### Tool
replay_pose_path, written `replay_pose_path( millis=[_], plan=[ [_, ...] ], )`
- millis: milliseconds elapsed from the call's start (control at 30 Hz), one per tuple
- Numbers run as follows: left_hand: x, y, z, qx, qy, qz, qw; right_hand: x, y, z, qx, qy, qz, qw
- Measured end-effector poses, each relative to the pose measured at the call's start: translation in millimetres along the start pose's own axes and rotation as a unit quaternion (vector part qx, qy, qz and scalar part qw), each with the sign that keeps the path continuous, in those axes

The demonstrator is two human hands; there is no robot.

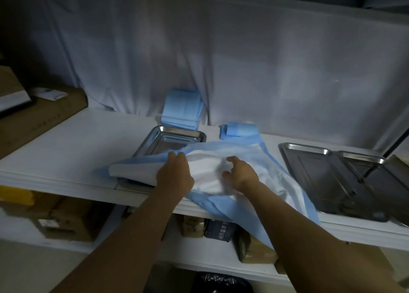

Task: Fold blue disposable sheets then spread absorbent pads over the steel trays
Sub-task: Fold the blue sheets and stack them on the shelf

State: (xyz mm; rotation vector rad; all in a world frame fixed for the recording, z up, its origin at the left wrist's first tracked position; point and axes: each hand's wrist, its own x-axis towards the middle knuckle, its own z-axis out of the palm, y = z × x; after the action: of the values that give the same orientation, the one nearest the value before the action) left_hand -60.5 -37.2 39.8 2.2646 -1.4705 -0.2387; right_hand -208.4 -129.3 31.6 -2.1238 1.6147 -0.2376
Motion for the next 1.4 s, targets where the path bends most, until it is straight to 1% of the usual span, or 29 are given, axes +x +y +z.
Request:
replay_pose_path(
  millis=[67,133,200,267,300,333,367,400,433,467,500,533,567,633,667,700,800,867,967,1033,1067,1100,1167,1200,1233,1267,1300,1333,1400],
  plan=[
    [8.2,-12.2,-2.1,0.029,-0.002,-0.044,0.999,9.2,-12.6,8.4,-0.003,0.029,-0.026,0.999],
    [14.9,-22.8,-4.6,0.075,-0.009,-0.056,0.996,20.0,-26.7,14.0,-0.006,0.027,-0.051,0.998],
    [23.7,-29.0,-4.9,0.105,0.015,-0.039,0.994,30.5,-41.7,18.4,-0.021,-0.006,-0.067,0.998],
    [32.5,-22.6,-9.7,0.114,0.076,0.003,0.991,38.3,-55.9,19.1,-0.067,-0.035,-0.059,0.995],
    [38.9,-16.8,-11.3,0.105,0.144,0.034,0.983,43.3,-60.1,19.1,-0.074,-0.015,-0.05,0.996],
    [45.3,-8.8,-14.8,0.071,0.199,0.058,0.976,47.0,-62.4,17.8,-0.05,0.027,-0.042,0.997],
    [52.3,-2.1,-16.6,0.024,0.245,0.088,0.965,50.6,-63.0,15.3,-0.007,0.081,-0.031,0.996],
    [58.3,4.1,-17.8,-0.034,0.27,0.125,0.954,54.9,-62.1,11.0,0.039,0.143,-0.012,0.989],
    [62.9,10.2,-18.8,-0.091,0.249,0.14,0.954,59.7,-59.2,4.9,0.077,0.197,0.015,0.977],
    [66.1,13.9,-17.5,-0.126,0.213,0.127,0.96,65.3,-54.9,-1.6,0.102,0.23,0.048,0.967],
    [69.1,12.8,-13.3,-0.136,0.176,0.102,0.97,70.8,-49.8,-7.2,0.115,0.237,0.08,0.961],
    [71.8,9.3,-8.6,-0.127,0.155,0.076,0.977,74.6,-44.7,-11.2,0.116,0.217,0.105,0.963],
    [74.2,2.7,-1.2,-0.114,0.132,0.045,0.984,78.0,-40.5,-12.4,0.109,0.18,0.118,0.97],
    [74.4,-9.6,12.5,-0.101,0.082,-0.048,0.99,80.8,-31.6,-6.0,0.094,0.1,0.115,0.984],
    [73.5,-13.9,16.9,-0.113,0.057,-0.08,0.989,80.6,-27.8,-1.6,0.103,0.082,0.108,0.985],
    [71.3,-15.2,19.1,-0.136,0.031,-0.103,0.985,80.1,-24.7,2.3,0.12,0.083,0.098,0.984],
    [71.5,-12.2,29.1,-0.175,-0.036,-0.133,0.975,78.0,-19.7,4.9,0.158,0.126,0.101,0.974],
    [74.9,-8.8,30.1,-0.203,-0.033,-0.148,0.967,77.1,-17.8,2.2,0.195,0.144,0.119,0.963],
    [74.4,-2.1,16.7,-0.277,-0.047,-0.172,0.944,74.5,-16.7,-7.2,0.24,0.191,0.146,0.94],
    [71.0,-3.0,8.7,-0.334,-0.016,-0.198,0.921,72.4,-14.6,-14.0,0.231,0.213,0.172,0.934],
    [68.4,-4.3,5.8,-0.354,0.012,-0.208,0.911,70.5,-15.3,-15.8,0.227,0.203,0.184,0.934],
    [63.6,-7.3,3.6,-0.356,0.052,-0.213,0.908,67.4,-17.6,-14.9,0.245,0.181,0.183,0.935],
    [50.0,-13.4,2.0,-0.324,0.167,-0.19,0.912,58.7,-24.9,-7.2,0.303,0.131,0.167,0.929],
    [42.7,-15.5,0.6,-0.307,0.226,-0.166,0.91,53.4,-28.4,-2.9,0.319,0.132,0.149,0.927],
    [36.1,-15.6,-1.2,-0.299,0.267,-0.14,0.905,47.2,-32.9,0.3,0.316,0.137,0.128,0.93],
    [29.5,-14.6,-3.0,-0.3,0.288,-0.116,0.902,40.9,-37.6,3.2,0.306,0.132,0.105,0.937],
    [23.9,-13.3,-5.5,-0.316,0.293,-0.102,0.897,33.7,-42.8,5.4,0.29,0.115,0.078,0.947],
    [18.1,-9.9,-9.3,-0.337,0.293,-0.097,0.89,25.2,-48.5,6.5,0.273,0.082,0.044,0.957],
    [7.8,-5.6,-15.0,-0.393,0.284,-0.118,0.867,4.8,-60.5,11.2,0.223,-0.024,-0.019,0.974]
  ],
)
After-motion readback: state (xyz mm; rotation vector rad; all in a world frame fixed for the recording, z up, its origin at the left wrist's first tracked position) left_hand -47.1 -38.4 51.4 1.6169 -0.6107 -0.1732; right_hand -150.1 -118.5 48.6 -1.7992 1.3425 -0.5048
